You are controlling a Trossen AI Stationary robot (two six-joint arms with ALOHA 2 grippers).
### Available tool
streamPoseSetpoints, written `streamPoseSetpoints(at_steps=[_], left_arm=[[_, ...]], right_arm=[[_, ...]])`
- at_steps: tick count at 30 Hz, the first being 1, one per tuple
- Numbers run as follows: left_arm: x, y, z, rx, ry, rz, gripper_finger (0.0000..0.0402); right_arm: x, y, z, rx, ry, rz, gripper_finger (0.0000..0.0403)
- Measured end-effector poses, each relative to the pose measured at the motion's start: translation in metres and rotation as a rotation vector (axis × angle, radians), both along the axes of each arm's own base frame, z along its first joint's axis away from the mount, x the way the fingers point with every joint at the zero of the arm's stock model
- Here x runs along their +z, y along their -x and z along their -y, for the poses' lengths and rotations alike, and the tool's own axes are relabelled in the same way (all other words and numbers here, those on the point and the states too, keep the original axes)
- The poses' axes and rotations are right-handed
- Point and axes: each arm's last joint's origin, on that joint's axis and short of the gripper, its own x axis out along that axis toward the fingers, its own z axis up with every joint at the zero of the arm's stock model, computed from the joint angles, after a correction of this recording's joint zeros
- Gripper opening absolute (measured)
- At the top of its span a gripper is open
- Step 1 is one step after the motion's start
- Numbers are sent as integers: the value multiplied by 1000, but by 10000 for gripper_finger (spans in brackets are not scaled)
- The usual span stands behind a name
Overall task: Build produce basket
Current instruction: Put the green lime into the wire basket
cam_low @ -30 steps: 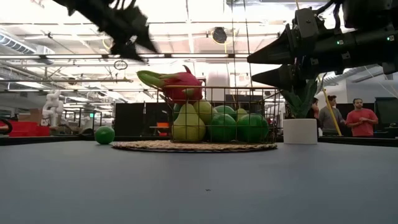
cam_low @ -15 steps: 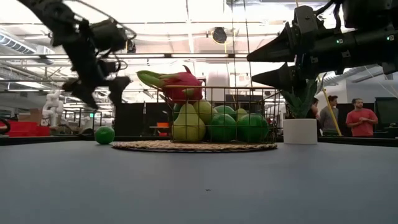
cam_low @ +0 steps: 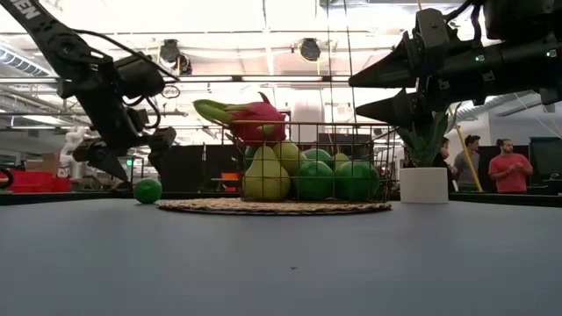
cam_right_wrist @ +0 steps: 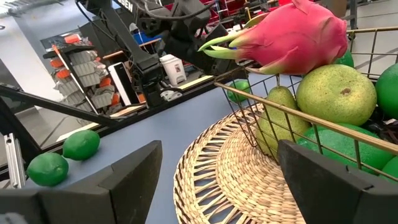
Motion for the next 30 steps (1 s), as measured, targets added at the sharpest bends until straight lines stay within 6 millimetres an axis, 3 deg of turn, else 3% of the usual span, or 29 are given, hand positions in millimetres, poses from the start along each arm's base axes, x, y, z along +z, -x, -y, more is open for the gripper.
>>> streamPoseSetpoints(at_steps=[15,18,24,30], left_arm=[[-34,-14,-5,-38,101,-68,382],[-35,-14,-5,-39,103,-76,344],[-34,-15,-5,-68,99,-79,213],[-22,-18,-7,-175,56,-90,211]], right_arm=[[0,0,0,0,3,-2,312],[0,0,0,-1,4,-5,312],[-1,0,0,-2,5,-7,312],[-1,0,0,-3,5,-7,312]])
